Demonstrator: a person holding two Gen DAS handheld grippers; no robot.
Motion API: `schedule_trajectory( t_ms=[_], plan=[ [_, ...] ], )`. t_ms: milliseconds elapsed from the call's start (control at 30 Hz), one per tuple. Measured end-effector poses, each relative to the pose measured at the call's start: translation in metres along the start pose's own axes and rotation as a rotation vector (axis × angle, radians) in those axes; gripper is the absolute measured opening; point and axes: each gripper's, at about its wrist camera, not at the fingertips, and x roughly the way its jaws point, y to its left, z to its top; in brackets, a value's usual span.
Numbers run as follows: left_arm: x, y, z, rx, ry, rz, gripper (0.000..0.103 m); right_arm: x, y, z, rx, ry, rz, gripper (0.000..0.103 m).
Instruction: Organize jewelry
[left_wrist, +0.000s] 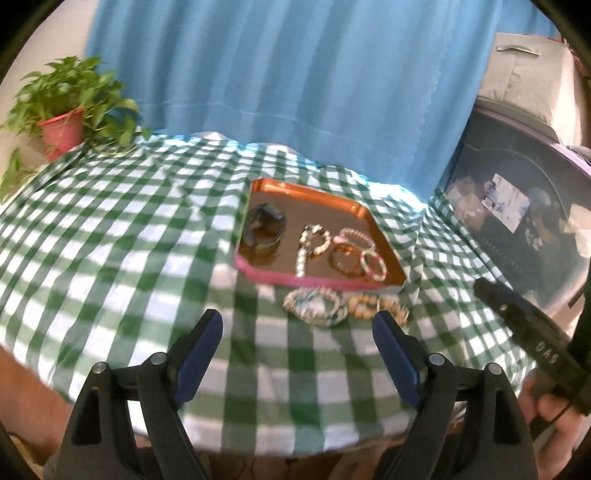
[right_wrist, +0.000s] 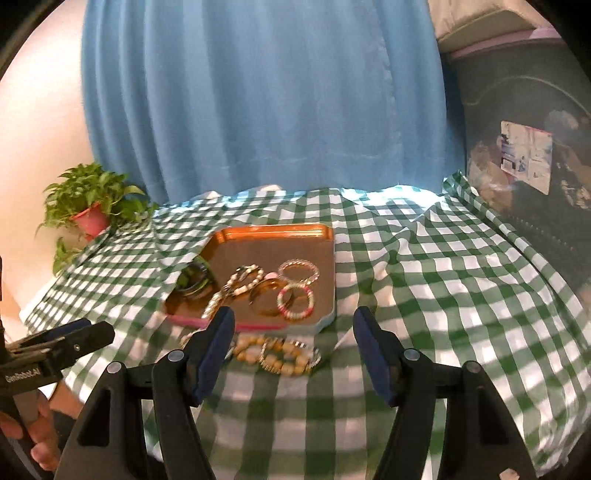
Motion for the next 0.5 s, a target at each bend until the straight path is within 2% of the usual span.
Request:
schedule_trajectory(
  t_ms=[167, 233, 300, 367, 500],
  plan=[
    [-0.016, 0.017, -0.021, -0.045, -0.049, -0.048, 0.084, -0.023, 0.002, -0.023, 0.032, -0.049, 0.069, 0.063],
    [-0.022, 0.015, -0.021, -0.010, -0.083, -0.069, 0.084, -0.029, 0.002, -0.027, 0.027, -0.081, 0.087, 0.063],
    [-0.021, 0.008, -0.019, 0.044, -0.101, -0.047, 0.087, -0.027, 0.002, -0.027, 0.014, -0.096, 0.114, 0.063],
    [-0.013, 0.000, -0.018, 0.096, -0.098, -0.013, 0.088, -0.014, 0.002, -0.026, 0.004, -0.065, 0.111, 0.063],
    [0.018, -0.010, -0.016, 0.153, -0.031, -0.034, 0.088, 0.023, -0.003, -0.030, 0.008, 0.023, 0.111, 0.061]
  ],
)
